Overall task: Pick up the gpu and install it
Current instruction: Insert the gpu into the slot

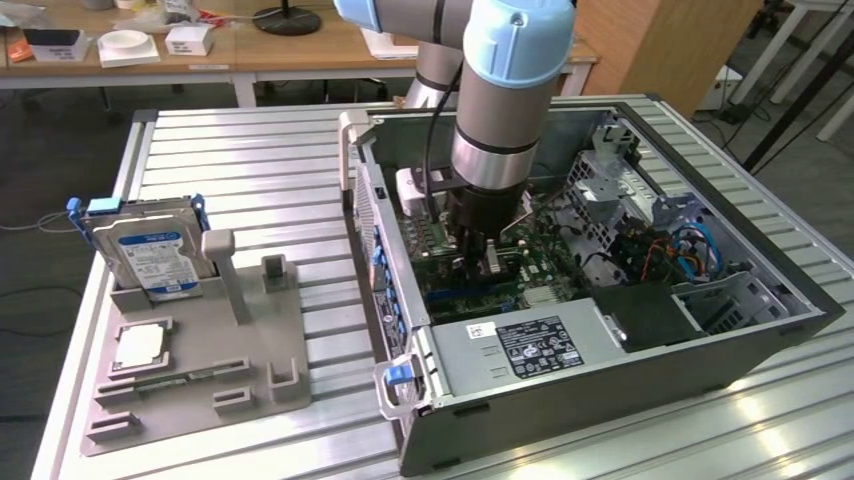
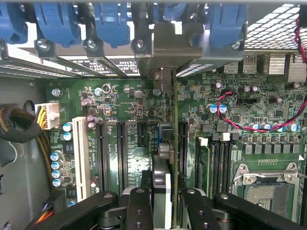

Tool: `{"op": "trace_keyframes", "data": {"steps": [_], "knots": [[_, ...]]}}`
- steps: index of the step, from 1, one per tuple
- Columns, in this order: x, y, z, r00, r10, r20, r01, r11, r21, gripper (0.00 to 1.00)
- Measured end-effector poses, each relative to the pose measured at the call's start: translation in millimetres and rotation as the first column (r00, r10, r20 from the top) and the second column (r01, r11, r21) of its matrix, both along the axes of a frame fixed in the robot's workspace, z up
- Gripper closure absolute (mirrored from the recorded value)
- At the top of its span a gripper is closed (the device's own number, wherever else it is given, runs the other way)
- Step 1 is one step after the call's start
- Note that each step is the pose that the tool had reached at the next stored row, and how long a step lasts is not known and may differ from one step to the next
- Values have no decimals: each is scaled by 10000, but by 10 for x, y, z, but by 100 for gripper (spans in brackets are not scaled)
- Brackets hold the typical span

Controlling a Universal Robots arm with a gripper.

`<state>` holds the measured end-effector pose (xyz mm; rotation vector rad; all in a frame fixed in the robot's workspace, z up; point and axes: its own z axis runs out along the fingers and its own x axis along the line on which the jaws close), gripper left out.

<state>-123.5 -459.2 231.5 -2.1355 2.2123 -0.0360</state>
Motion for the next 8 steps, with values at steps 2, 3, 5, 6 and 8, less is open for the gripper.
{"op": "trace_keyframes", "data": {"steps": [2,3,5,6,8], "knots": [[0,0,-1,10000,0,0,0,10000,-1,72],[0,0,-4,10000,0,0,0,10000,0,72],[0,0,-8,10000,1,0,-1,10000,1,72],[0,0,-14,10000,1,0,-1,10000,0,72],[0,0,-17,10000,0,1,0,10000,1,72]]}}
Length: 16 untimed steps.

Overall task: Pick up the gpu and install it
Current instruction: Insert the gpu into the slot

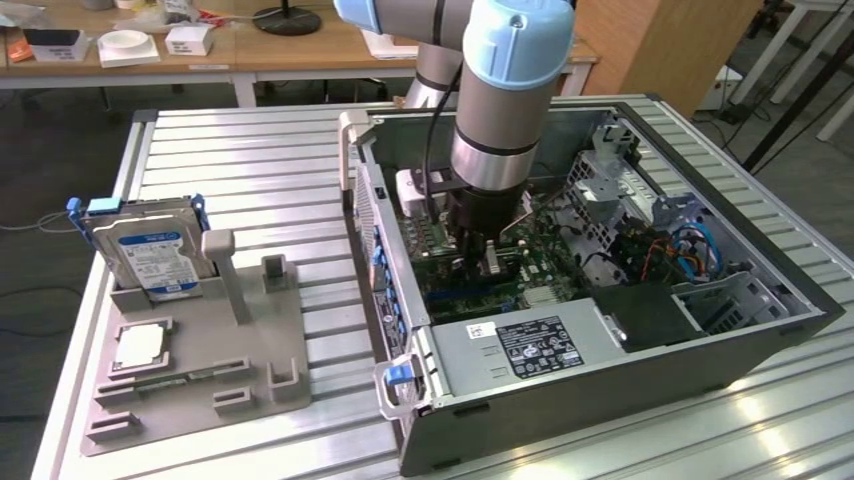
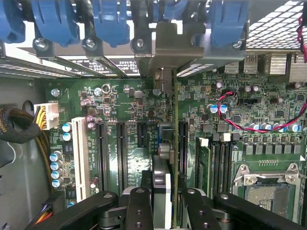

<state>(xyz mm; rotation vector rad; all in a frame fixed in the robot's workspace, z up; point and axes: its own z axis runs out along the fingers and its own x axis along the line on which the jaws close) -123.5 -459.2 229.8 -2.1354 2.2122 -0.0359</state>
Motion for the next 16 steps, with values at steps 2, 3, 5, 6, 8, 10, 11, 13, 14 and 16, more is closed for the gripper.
{"op": "trace_keyframes", "data": {"steps": [2,3,5,6,8,10,11,13,14,16], "knots": [[0,0,0,10000,0,0,0,10000,0,72],[0,0,0,10000,0,0,0,10000,0,72],[0,0,0,10000,0,0,0,10000,0,72],[0,0,0,10000,0,0,0,10000,0,72],[0,0,0,10000,0,0,0,10000,0,72],[0,0,0,10000,0,0,0,10000,0,72],[0,0,0,10000,0,0,0,10000,0,72],[0,0,0,10000,-1,0,1,10000,0,72],[0,0,0,10000,-1,0,1,10000,1,72],[0,-1,0,10000,0,0,0,10000,0,72]]}}
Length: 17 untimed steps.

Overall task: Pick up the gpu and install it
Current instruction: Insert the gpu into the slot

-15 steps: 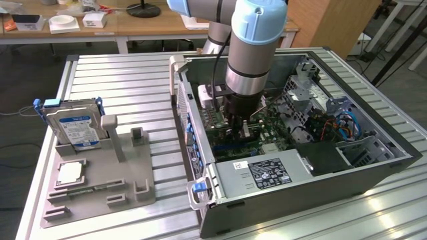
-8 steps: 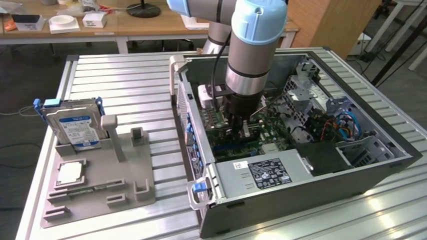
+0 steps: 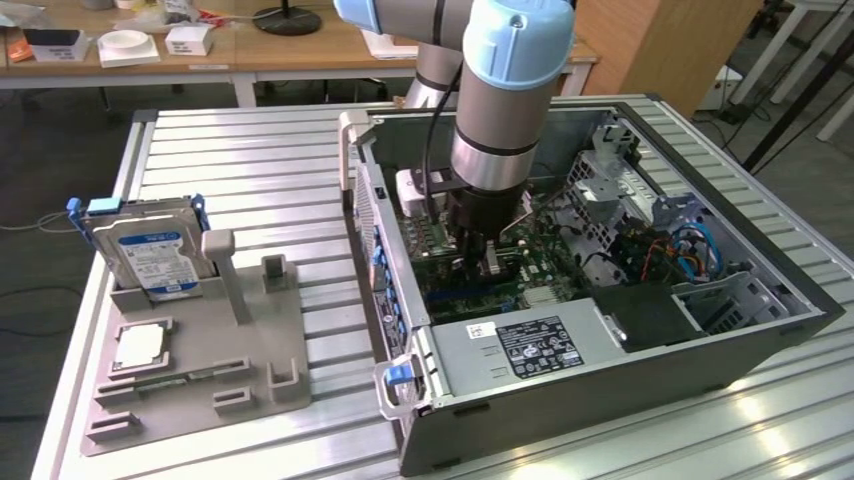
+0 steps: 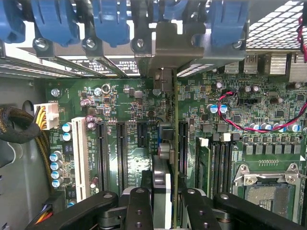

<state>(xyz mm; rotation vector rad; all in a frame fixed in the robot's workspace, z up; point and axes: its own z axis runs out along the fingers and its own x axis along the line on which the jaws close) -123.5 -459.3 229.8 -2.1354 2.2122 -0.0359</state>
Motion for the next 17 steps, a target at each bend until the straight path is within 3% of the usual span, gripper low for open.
{"op": "trace_keyframes", "data": {"steps": [17], "knots": [[0,-7,-59,10000,0,-3,0,10000,-1,72]]}}
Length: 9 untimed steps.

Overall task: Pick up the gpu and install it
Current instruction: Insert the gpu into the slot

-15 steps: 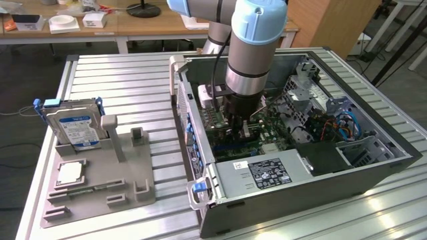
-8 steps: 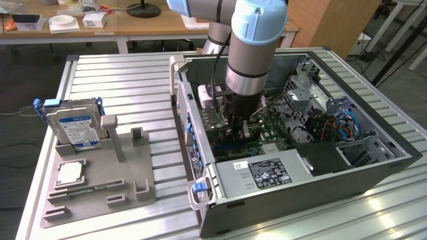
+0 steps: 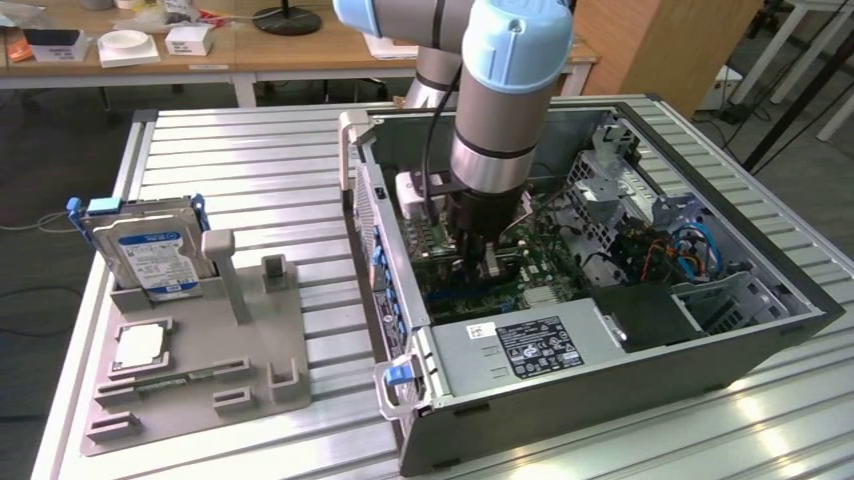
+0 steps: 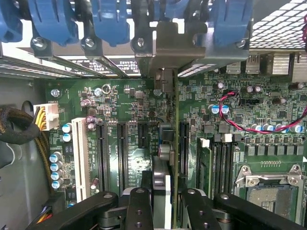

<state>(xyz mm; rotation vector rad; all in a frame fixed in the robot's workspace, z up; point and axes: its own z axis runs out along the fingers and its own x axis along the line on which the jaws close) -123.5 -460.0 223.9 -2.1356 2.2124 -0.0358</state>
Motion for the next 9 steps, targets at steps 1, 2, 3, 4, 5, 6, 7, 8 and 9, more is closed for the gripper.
{"op": "trace_keyframes", "data": {"steps": [1,2,3,4,5,6,7,8,9], "knots": [[0,0,-8,10000,0,-1,0,10000,-2,72],[0,0,-20,10000,0,1,0,10000,1,72],[0,1,-27,10000,0,-2,0,10000,-2,72],[0,1,-39,10000,-1,2,1,10000,4,72],[0,0,-44,10000,-1,0,1,10000,-1,72],[0,0,-45,10000,0,-2,0,10000,-3,72],[0,0,-45,10000,0,-1,0,10000,-3,72],[0,0,-46,10000,0,0,0,10000,-2,72],[0,0,-47,10000,0,1,0,10000,0,72]]}}
